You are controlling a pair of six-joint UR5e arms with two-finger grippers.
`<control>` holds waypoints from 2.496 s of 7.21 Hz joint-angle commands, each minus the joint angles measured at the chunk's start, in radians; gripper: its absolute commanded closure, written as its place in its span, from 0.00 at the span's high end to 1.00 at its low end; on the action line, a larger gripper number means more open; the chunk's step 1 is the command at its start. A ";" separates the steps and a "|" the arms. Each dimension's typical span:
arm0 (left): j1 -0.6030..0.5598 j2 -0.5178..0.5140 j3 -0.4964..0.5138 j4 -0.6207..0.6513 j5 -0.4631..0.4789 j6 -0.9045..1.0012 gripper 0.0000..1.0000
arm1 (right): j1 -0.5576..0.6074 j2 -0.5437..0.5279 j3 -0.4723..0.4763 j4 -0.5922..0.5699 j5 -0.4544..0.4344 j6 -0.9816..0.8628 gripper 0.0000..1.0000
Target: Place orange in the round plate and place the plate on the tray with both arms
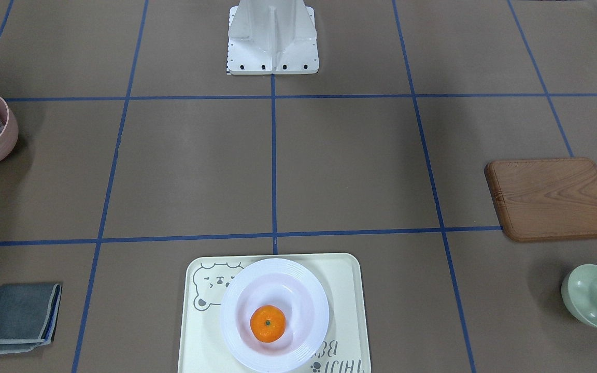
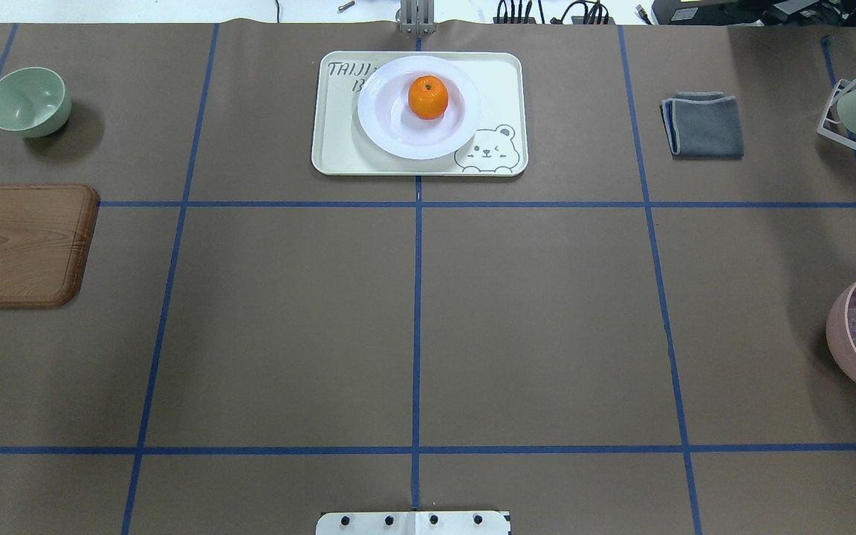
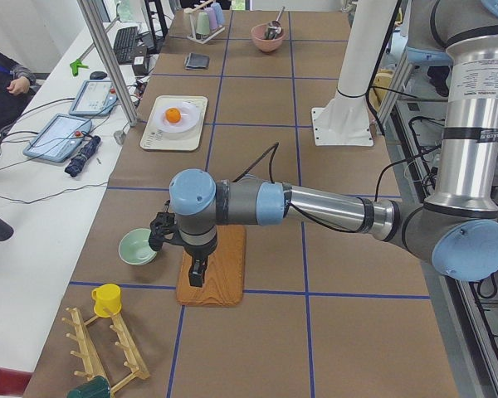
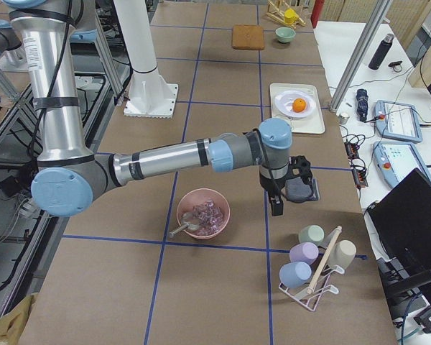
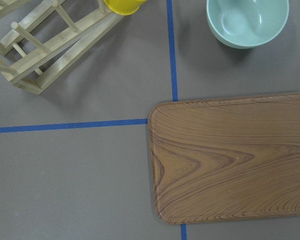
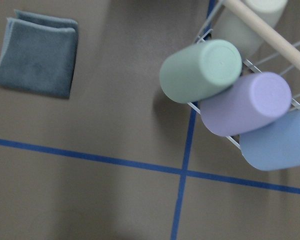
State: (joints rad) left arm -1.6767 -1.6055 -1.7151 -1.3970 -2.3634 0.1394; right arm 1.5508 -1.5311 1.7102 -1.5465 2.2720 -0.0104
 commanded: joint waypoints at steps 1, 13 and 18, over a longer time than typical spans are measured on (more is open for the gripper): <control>-0.001 0.010 -0.006 -0.013 -0.013 0.009 0.99 | 0.078 -0.113 0.006 -0.001 -0.002 -0.115 1.00; -0.008 0.061 -0.005 -0.020 0.009 0.008 0.99 | 0.074 -0.129 -0.006 0.006 -0.020 -0.114 1.00; -0.006 0.087 -0.005 -0.020 0.009 0.008 0.99 | 0.075 -0.142 -0.007 0.006 -0.019 -0.112 1.00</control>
State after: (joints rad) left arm -1.6829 -1.5200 -1.7189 -1.4174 -2.3547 0.1473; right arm 1.6260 -1.6722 1.7028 -1.5401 2.2522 -0.1233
